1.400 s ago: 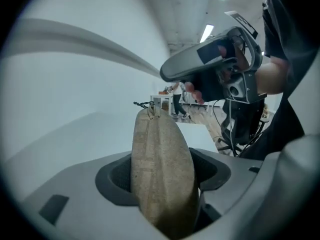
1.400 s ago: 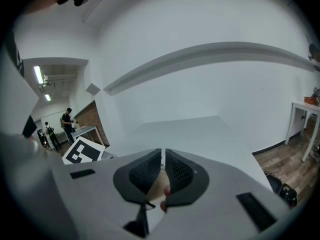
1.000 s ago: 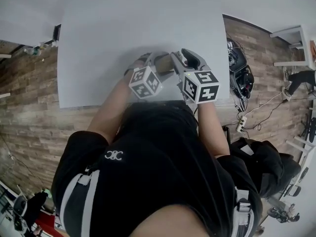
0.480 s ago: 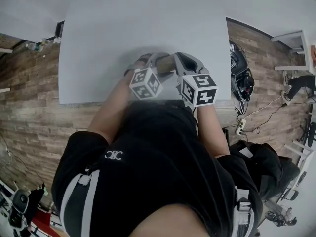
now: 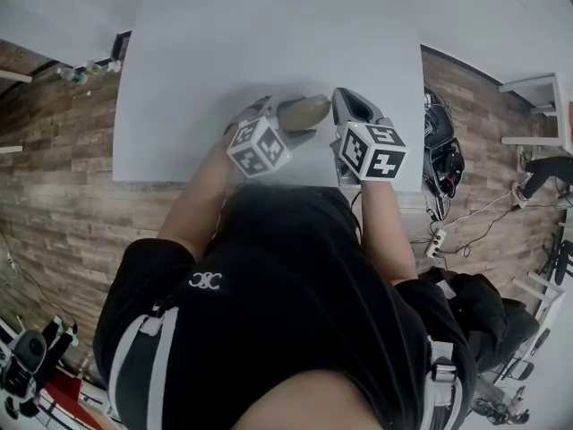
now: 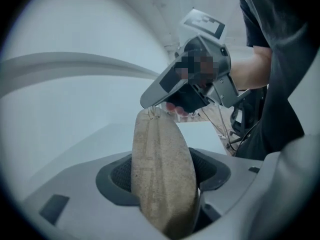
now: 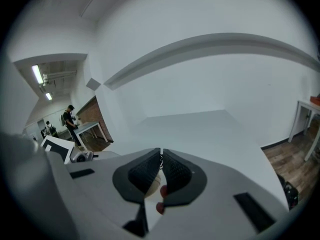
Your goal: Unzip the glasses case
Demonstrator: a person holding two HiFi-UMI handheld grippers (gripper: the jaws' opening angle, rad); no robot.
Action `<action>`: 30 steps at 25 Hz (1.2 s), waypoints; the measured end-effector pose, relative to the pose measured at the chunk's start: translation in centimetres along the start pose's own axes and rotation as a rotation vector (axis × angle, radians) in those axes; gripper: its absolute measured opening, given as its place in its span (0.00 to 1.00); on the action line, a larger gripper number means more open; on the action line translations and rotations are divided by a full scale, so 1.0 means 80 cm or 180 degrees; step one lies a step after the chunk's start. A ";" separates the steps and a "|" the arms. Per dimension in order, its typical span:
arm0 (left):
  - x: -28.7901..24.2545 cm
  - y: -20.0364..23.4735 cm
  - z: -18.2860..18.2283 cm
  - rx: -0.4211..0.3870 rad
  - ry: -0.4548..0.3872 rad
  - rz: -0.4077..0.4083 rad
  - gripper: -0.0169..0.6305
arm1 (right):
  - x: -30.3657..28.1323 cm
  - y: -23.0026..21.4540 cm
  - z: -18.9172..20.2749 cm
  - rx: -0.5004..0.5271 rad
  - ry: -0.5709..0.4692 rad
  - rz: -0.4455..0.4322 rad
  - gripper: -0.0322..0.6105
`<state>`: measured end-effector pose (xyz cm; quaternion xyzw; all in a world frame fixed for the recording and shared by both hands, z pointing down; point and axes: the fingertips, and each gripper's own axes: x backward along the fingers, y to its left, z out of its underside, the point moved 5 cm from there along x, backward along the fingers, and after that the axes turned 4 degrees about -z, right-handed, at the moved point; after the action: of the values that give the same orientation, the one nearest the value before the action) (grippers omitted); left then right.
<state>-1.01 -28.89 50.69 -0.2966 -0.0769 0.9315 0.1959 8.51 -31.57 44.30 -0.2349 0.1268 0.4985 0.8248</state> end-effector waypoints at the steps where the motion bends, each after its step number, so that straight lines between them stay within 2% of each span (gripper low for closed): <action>1: 0.003 0.002 0.000 0.0051 -0.0030 0.0016 0.49 | -0.002 -0.002 -0.001 -0.0049 0.0001 -0.0017 0.10; 4: 0.007 0.008 -0.002 0.0241 -0.0124 0.0115 0.49 | -0.007 -0.002 -0.007 -0.0051 -0.0033 -0.0048 0.10; 7: 0.017 0.016 -0.015 0.0553 -0.0378 0.0304 0.49 | -0.009 -0.006 -0.014 -0.0050 -0.0070 -0.0061 0.10; 11: 0.027 0.027 -0.030 0.0839 -0.0639 0.0489 0.49 | -0.008 -0.012 -0.022 -0.0114 -0.0156 -0.0130 0.10; 17: 0.044 0.041 -0.041 0.1604 -0.1131 0.0853 0.49 | -0.003 -0.004 -0.033 -0.0109 -0.0279 -0.0306 0.10; 24: 0.050 0.049 -0.038 0.2092 -0.1371 0.0991 0.49 | -0.001 0.004 -0.030 -0.0052 -0.0278 -0.0370 0.10; 30: 0.052 0.052 -0.029 0.2301 -0.1415 0.1017 0.49 | -0.003 0.010 -0.022 -0.0046 -0.0235 -0.0421 0.10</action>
<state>-4.04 -30.91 45.54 -0.0101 0.2598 0.9582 0.1194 7.75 -32.38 42.69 -0.2303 0.0769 0.4521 0.8583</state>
